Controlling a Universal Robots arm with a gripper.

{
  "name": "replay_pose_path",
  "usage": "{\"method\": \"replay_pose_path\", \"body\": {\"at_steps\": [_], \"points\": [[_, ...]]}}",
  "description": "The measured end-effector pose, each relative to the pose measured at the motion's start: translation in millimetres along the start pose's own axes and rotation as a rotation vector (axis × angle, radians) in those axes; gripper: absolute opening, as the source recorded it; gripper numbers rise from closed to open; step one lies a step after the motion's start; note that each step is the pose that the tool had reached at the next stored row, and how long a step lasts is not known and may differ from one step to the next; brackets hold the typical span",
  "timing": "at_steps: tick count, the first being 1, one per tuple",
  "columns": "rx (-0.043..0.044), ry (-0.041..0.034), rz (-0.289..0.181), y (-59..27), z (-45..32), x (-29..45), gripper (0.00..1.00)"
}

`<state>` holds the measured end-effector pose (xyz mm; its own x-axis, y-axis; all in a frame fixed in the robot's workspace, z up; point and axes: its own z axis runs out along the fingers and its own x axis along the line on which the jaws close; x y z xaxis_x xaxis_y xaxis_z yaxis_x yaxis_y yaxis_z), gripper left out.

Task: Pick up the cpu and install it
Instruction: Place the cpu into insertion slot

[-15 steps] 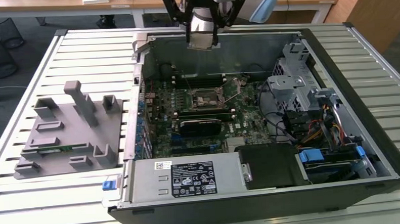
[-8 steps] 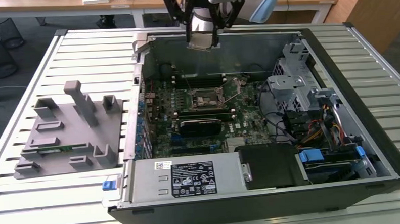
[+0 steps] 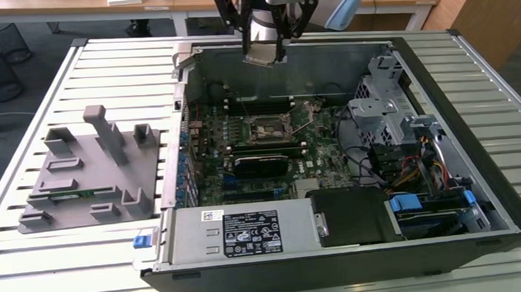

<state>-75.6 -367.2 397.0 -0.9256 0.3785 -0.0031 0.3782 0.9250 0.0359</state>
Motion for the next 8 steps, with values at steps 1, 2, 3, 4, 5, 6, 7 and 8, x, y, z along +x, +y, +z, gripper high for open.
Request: {"method": "replay_pose_path", "body": {"at_steps": [1,2,3,4,5,6,7,8], "points": [[0.0,-0.0002,0.006,0.0,0.1,0.0,0.53],[0.0,-0.0005,0.013,0.1,0.1,0.0,0.53],[0.0001,-0.0009,0.022,0.1,0.2,0.0,0.53],[0.0001,-0.0013,0.031,0.0,0.2,0.1,0.53],[0.0001,-0.0017,0.041,0.0,0.3,0.1,0.53],[0.0001,-0.0021,0.049,0.0,0.3,0.1,0.53],[0.0001,-0.0026,0.061,0.1,0.5,0.1,0.53],[0.0001,-0.0031,0.074,0.1,0.6,0.1,0.53]]}}
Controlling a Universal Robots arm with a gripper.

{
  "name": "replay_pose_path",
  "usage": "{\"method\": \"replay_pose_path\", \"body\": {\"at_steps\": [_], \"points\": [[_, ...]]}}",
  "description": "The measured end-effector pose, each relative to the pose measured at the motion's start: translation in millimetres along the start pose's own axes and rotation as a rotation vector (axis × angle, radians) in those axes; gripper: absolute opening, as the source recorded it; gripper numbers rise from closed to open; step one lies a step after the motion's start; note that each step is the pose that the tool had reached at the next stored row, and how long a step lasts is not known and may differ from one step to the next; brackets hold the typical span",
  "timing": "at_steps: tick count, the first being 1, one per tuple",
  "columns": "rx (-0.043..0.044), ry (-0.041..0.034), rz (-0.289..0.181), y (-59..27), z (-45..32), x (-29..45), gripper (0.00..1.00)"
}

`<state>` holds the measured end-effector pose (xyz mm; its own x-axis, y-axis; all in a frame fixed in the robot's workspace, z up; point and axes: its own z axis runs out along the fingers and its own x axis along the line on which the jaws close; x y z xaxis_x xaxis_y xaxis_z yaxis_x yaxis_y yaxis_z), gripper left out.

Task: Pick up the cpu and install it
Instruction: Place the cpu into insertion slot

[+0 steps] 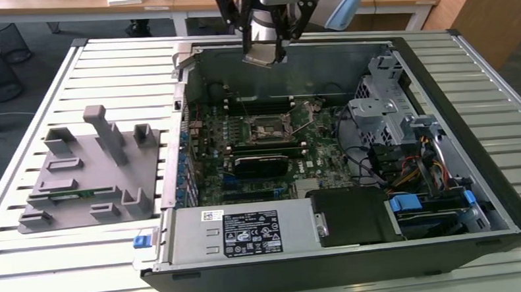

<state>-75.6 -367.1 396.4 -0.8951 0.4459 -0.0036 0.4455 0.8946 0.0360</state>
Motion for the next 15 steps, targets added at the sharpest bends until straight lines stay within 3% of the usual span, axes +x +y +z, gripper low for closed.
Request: {"method": "replay_pose_path", "body": {"at_steps": [15], "points": [[0.0006,-0.0088,0.234,0.2,2.8,0.1,0.53]]}}
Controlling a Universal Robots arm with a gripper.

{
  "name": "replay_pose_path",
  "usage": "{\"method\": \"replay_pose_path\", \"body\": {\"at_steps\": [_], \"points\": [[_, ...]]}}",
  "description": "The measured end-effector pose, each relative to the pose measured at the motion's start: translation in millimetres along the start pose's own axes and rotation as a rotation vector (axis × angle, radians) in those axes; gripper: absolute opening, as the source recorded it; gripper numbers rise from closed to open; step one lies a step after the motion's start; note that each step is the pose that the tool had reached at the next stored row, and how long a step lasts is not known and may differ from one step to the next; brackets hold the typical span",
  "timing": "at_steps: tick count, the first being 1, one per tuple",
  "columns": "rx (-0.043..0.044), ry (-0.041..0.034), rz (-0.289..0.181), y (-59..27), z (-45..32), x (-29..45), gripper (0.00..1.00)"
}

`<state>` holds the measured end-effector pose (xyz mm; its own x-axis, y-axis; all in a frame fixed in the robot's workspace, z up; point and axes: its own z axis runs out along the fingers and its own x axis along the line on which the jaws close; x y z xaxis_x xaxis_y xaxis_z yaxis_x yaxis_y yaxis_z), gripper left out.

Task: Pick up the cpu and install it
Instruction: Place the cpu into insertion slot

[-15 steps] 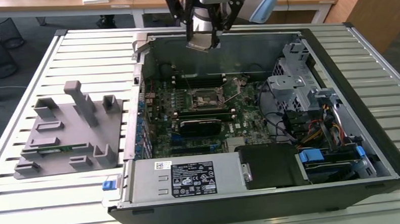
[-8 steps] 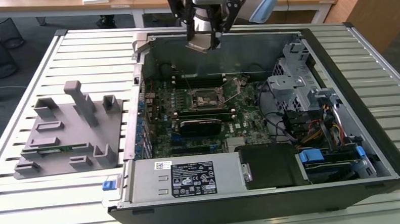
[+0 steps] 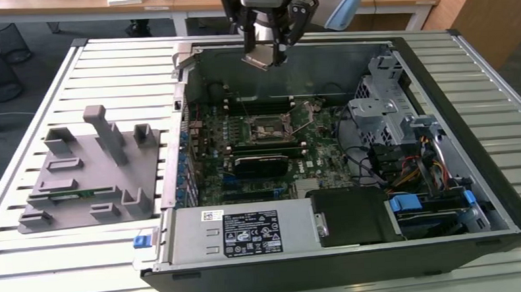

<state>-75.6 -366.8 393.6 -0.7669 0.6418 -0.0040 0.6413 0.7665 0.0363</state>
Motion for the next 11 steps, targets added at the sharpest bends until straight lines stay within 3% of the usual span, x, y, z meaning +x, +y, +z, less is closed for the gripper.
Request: {"method": "replay_pose_path", "body": {"at_steps": [5,11], "points": [[0.0004,-0.002,0.055,-0.4,1.5,0.7,0.53],[0.0007,-0.0057,0.158,-0.6,6.1,0.8,0.53]]}}
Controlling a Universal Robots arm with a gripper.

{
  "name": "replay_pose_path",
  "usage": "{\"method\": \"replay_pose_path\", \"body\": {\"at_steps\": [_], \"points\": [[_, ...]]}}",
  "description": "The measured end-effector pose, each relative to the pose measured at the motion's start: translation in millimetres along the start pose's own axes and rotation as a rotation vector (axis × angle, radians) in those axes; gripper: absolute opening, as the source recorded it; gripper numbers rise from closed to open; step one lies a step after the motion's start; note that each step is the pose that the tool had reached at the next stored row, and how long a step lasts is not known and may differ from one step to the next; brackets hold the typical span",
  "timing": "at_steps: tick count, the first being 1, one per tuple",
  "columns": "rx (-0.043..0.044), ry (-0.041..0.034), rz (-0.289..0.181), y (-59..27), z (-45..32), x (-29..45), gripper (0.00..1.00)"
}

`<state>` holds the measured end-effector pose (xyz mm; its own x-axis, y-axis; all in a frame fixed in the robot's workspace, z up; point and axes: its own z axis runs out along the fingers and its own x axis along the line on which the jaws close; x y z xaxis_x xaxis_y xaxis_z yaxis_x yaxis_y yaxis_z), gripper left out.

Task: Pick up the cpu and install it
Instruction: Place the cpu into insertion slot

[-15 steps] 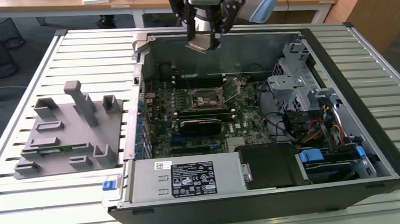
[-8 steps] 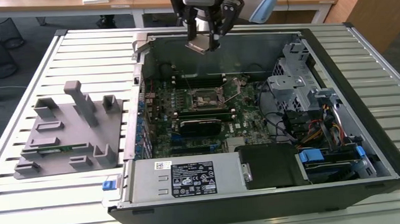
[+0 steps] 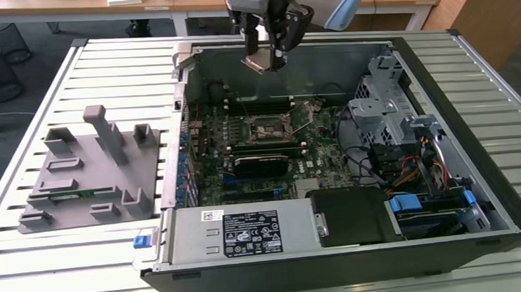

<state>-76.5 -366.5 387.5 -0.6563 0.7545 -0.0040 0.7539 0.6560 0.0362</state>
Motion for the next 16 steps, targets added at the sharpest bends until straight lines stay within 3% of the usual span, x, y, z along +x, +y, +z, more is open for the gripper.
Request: {"method": "replay_pose_path", "body": {"at_steps": [16], "points": [[0.001,-0.0099,0.273,-0.3,7.8,0.1,0.53]]}}
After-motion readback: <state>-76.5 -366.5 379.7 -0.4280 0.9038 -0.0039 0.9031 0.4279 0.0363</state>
